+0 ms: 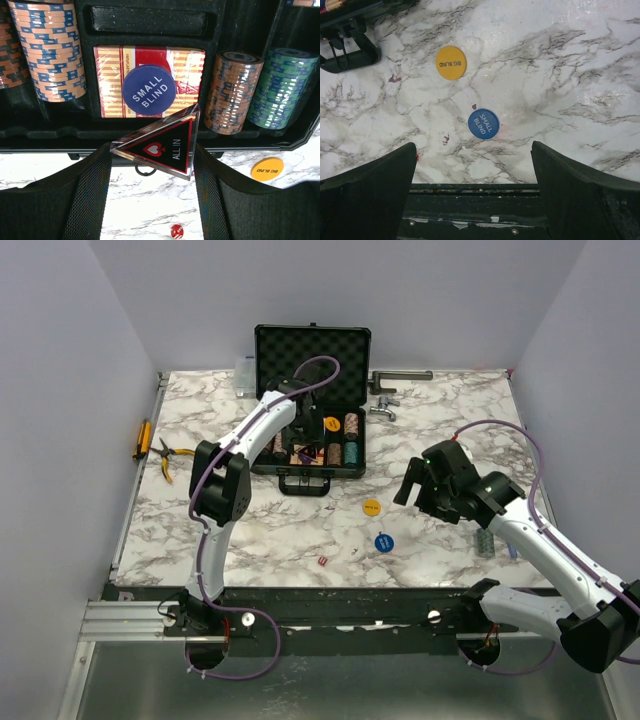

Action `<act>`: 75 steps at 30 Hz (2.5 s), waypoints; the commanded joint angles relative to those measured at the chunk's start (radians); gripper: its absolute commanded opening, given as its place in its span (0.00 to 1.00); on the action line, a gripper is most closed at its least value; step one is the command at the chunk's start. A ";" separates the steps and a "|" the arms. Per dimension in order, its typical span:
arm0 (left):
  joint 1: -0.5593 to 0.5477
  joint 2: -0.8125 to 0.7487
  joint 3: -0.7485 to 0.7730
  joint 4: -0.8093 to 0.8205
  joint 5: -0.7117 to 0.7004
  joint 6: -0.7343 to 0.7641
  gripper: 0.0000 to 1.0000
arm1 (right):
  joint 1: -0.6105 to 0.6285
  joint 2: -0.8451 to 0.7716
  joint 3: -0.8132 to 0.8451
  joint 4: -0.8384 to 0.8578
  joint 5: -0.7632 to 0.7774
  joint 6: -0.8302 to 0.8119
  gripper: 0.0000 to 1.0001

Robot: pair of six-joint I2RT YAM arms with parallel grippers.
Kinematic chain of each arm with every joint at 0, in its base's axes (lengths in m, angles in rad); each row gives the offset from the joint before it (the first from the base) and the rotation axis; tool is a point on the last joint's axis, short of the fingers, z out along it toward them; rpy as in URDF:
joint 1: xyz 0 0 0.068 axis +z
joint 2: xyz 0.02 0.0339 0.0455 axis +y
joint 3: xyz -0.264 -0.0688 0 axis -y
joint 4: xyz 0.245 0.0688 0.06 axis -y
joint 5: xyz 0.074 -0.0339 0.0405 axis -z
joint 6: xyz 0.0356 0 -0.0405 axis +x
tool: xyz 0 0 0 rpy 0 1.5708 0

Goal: Pack up texas hold em set

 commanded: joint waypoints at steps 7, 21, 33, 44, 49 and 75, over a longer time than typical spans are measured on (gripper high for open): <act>0.029 0.020 0.053 -0.012 0.016 -0.063 0.04 | 0.006 0.013 -0.006 0.012 -0.002 -0.015 1.00; 0.038 0.025 0.072 -0.016 0.035 -0.066 0.38 | 0.005 0.015 -0.014 0.018 -0.009 -0.010 0.99; 0.043 0.008 0.062 -0.016 0.042 -0.055 0.83 | 0.005 0.008 -0.021 0.018 -0.007 -0.004 0.99; 0.043 -0.101 0.035 -0.006 0.028 -0.056 0.87 | 0.006 0.009 -0.016 0.034 -0.015 -0.007 0.99; 0.043 -0.250 -0.072 0.021 -0.004 -0.048 0.88 | 0.006 0.040 0.011 0.047 -0.062 -0.078 1.00; 0.051 -1.340 -0.967 0.193 -0.054 0.044 0.98 | 0.013 0.424 0.131 0.152 -0.180 -0.177 1.00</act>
